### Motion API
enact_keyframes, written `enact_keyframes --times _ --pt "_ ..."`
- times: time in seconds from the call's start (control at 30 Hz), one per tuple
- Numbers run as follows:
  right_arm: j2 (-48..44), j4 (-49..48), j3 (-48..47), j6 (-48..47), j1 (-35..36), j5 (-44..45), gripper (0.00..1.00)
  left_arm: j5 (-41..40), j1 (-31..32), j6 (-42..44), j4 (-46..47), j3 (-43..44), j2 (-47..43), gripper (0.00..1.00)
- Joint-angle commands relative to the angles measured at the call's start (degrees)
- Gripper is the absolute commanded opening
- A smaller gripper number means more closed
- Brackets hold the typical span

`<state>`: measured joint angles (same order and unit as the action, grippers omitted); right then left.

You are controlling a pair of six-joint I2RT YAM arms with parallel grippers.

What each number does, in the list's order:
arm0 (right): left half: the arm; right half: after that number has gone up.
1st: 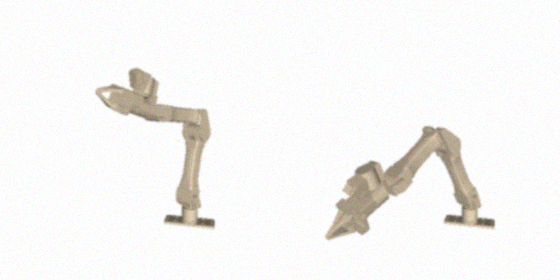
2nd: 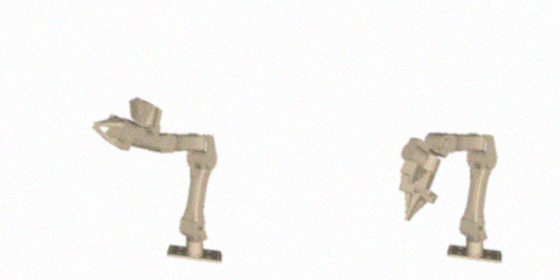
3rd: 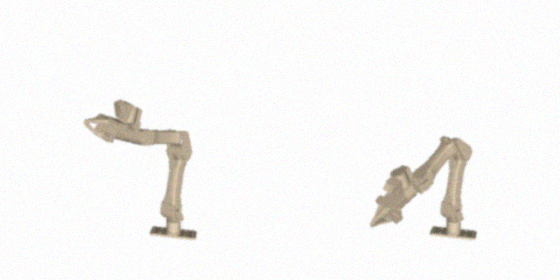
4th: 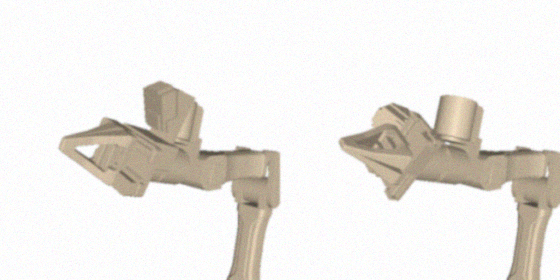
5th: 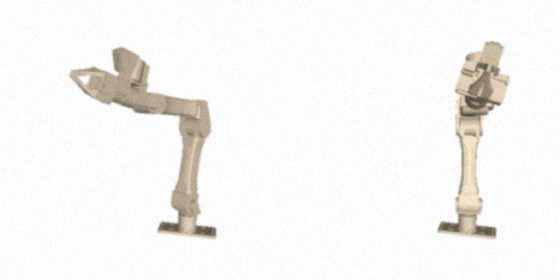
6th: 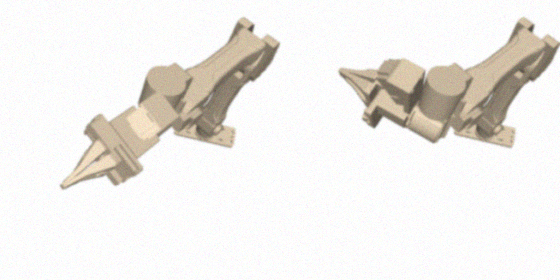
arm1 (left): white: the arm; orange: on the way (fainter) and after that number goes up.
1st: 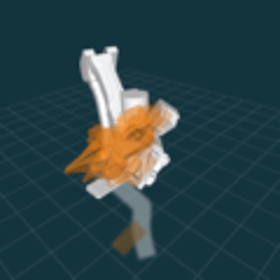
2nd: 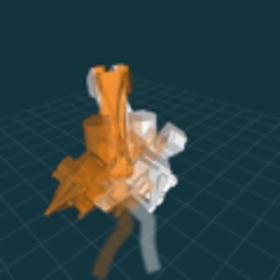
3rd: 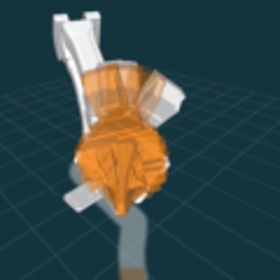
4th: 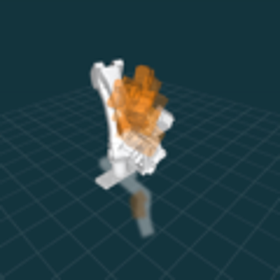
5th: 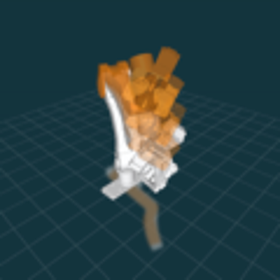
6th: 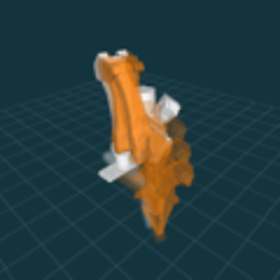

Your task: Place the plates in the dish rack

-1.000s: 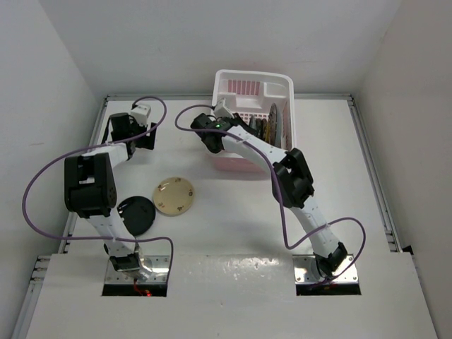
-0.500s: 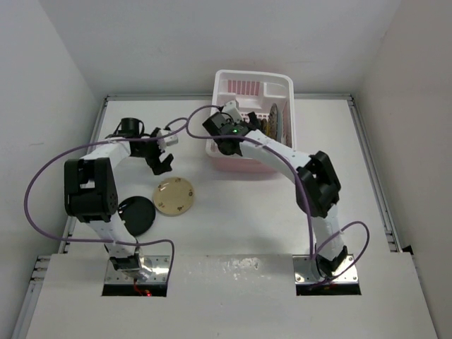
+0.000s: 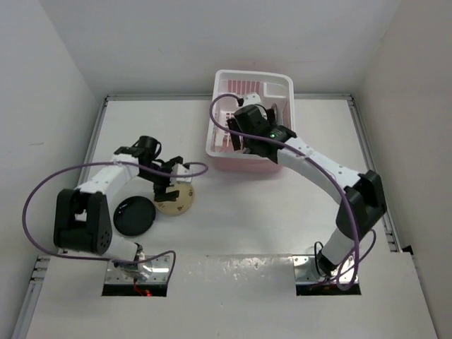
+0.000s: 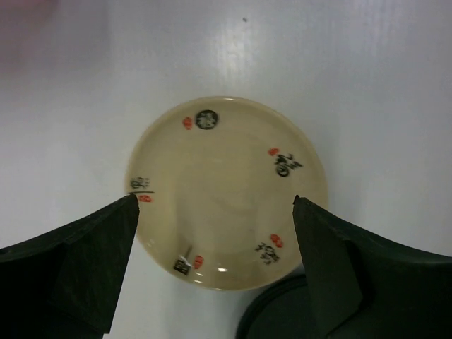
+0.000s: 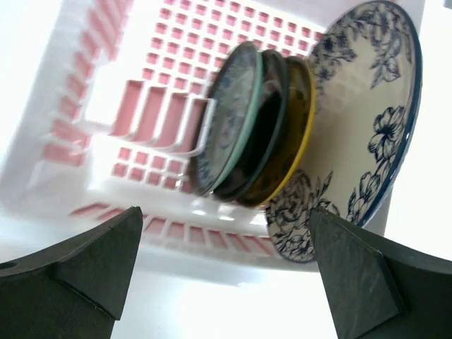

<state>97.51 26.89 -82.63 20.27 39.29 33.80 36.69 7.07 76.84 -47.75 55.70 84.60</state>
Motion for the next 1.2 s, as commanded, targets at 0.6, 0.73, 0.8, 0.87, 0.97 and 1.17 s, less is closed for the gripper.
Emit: enact_keyframes --times 0.6,0.73,0.8,0.87,0.97,1.17 --pt "-28.52 3.33 21.81 9.17 6.93 1.52 0.96 -33.52 22.54 -26.91 32.45 -29.42 -14.29 0.67" --pt "-29.57 4.74 21.81 8.91 9.31 4.16 0.96 -31.86 23.78 -26.92 33.59 -29.95 -13.15 0.57" --pt "-30.01 5.01 21.9 8.3 9.67 4.69 0.96 -30.89 24.31 -26.92 34.21 -31.26 -13.14 0.5" --pt "-30.28 4.83 22.16 8.03 9.76 4.87 0.96 -29.75 24.31 -26.92 35.61 -31.88 -12.53 0.4" --pt "-30.46 3.6 22.42 6.62 9.84 4.96 0.96 -29.13 24.31 -27.44 35.62 -31.27 -11.74 0.19" --pt "-30.1 1.06 22.16 3.81 9.76 5.92 0.97 -29.13 22.21 -34.72 32.64 -25.66 -12.35 0.0"
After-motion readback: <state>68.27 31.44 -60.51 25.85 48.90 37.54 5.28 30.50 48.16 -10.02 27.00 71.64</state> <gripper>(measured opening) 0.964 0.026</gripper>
